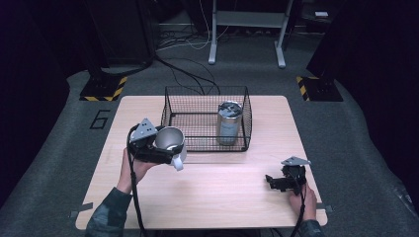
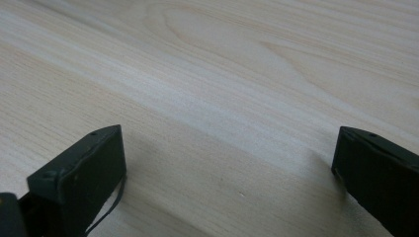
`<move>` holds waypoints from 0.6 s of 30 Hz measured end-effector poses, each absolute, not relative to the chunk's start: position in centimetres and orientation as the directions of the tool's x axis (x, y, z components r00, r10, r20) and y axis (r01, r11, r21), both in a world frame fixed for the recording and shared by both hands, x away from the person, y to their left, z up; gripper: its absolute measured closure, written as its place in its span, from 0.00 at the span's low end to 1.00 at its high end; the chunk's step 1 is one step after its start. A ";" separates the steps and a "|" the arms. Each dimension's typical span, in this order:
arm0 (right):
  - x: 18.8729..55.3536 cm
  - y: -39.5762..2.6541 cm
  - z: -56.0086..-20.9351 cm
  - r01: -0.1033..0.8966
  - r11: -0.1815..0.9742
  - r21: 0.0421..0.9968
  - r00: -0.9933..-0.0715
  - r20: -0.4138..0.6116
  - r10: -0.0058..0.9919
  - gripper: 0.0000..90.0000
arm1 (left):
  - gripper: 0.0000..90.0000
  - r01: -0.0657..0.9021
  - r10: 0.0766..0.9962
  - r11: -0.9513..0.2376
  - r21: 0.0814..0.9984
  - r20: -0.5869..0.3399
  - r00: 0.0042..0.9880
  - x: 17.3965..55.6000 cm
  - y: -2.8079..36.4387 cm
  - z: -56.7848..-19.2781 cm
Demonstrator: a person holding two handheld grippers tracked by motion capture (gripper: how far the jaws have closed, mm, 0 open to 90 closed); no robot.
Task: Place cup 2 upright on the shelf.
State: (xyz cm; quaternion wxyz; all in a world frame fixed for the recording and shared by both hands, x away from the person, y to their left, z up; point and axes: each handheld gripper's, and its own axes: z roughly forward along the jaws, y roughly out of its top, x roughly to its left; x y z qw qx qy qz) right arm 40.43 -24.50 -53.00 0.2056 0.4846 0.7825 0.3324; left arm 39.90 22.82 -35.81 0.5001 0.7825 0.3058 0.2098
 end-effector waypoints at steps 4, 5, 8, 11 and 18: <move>40.4 -24.5 -53.0 0.622 0.308 0.720 -0.445 0.001 0.896 0.00 | 0.07 0.261 0.684 -0.307 0.915 0.022 0.729 40.2 22.2 -35.3; 40.4 -24.5 -53.0 0.621 0.310 0.720 -0.446 0.000 0.895 0.00 | 0.07 0.262 0.682 -0.312 0.913 0.023 0.731 40.3 22.1 -35.1; 40.4 -24.5 -53.0 0.621 0.309 0.720 -0.446 0.001 0.895 0.00 | 0.07 0.252 0.679 -0.316 0.914 0.033 0.733 40.6 21.8 -34.7; 40.4 -24.5 -53.0 0.622 0.309 0.720 -0.446 0.000 0.895 0.00 | 0.07 0.252 0.679 -0.314 0.915 0.031 0.733 40.9 21.5 -34.5; 40.4 -24.5 -53.0 0.622 0.309 0.720 -0.446 0.001 0.895 0.00 | 0.07 0.250 0.679 -0.312 0.917 0.031 0.734 41.8 20.9 -34.0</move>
